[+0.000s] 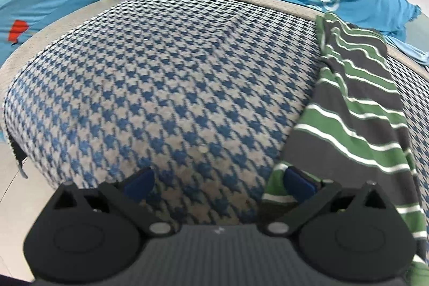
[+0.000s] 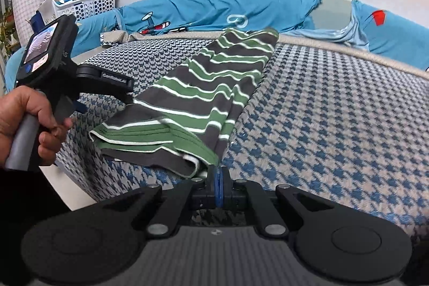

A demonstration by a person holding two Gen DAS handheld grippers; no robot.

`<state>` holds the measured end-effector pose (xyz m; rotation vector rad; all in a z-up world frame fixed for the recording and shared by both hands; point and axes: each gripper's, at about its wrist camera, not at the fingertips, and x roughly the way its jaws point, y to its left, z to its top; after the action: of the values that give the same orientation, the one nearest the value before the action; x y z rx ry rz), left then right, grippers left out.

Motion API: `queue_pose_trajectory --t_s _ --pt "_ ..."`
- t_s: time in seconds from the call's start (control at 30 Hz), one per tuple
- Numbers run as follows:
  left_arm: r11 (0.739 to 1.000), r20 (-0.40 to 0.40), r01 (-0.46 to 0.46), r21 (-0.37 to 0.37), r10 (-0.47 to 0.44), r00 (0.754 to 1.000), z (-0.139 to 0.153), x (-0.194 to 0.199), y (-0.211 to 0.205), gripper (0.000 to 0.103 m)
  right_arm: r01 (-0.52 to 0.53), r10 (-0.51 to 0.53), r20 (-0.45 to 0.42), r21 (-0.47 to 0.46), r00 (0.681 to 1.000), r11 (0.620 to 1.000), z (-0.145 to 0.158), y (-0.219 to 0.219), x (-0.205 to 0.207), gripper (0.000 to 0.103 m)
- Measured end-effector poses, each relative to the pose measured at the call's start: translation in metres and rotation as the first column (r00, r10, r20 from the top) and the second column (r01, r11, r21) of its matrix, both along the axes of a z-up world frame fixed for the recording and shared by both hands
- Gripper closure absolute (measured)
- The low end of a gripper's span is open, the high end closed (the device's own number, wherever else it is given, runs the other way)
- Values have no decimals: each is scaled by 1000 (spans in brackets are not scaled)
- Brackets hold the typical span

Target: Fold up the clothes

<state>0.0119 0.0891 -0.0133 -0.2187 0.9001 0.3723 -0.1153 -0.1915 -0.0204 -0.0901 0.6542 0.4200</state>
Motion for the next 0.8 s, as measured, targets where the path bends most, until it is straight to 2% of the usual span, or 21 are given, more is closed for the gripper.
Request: queue_pose_trajectory --t_s 0.13,0.3,0.6,0.8 --pt "999 10 -33 -11 33 999 3 -4 8 0 -8 8 -7 42 1000 999 5 -1 -2 100" --pt "999 46 -21 -47 23 999 12 -9 10 0 -141 139 41 36 989 989 10 24 -9 100" --pt "996 82 4 -92 3 997 30 -14 10 0 -319 318 40 -4 947 948 2 75 -3 99" --pt "997 100 -2 -72 9 995 42 -16 13 0 -395 397 53 -40 916 918 -4 109 3 89"
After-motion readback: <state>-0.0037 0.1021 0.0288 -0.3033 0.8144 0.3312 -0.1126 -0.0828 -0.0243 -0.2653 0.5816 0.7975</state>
